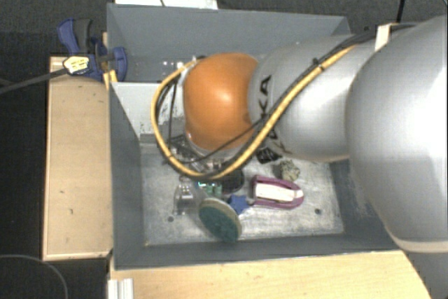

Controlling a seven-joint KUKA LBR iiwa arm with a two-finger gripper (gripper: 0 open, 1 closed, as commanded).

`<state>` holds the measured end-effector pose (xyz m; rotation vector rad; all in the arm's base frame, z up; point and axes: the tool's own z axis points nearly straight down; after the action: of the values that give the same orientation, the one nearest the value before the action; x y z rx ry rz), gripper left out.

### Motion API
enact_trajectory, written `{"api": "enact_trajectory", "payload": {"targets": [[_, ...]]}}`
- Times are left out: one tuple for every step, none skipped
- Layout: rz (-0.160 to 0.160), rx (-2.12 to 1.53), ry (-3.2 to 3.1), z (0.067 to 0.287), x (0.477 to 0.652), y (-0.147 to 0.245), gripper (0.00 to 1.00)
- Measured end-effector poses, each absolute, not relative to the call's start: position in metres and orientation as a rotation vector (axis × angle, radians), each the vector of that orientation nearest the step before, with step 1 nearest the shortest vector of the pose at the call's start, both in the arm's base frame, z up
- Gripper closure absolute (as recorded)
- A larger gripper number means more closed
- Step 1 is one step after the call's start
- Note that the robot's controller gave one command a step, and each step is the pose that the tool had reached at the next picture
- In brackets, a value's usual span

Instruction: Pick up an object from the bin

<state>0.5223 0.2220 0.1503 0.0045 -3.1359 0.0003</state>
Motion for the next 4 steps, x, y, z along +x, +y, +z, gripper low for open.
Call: {"api": "enact_trajectory", "payload": {"targets": [[-0.005, -0.534, -3.098, 0.074, 0.591, 0.139, 0.0], [-0.002, -0.881, -3.017, 0.101, 0.512, 0.092, 0.0], [0.0, -1.172, -2.918, 0.112, 0.481, 0.04, 0.0], [-0.028, -1.549, -2.742, 0.077, 0.482, 0.01, 0.0]]}}
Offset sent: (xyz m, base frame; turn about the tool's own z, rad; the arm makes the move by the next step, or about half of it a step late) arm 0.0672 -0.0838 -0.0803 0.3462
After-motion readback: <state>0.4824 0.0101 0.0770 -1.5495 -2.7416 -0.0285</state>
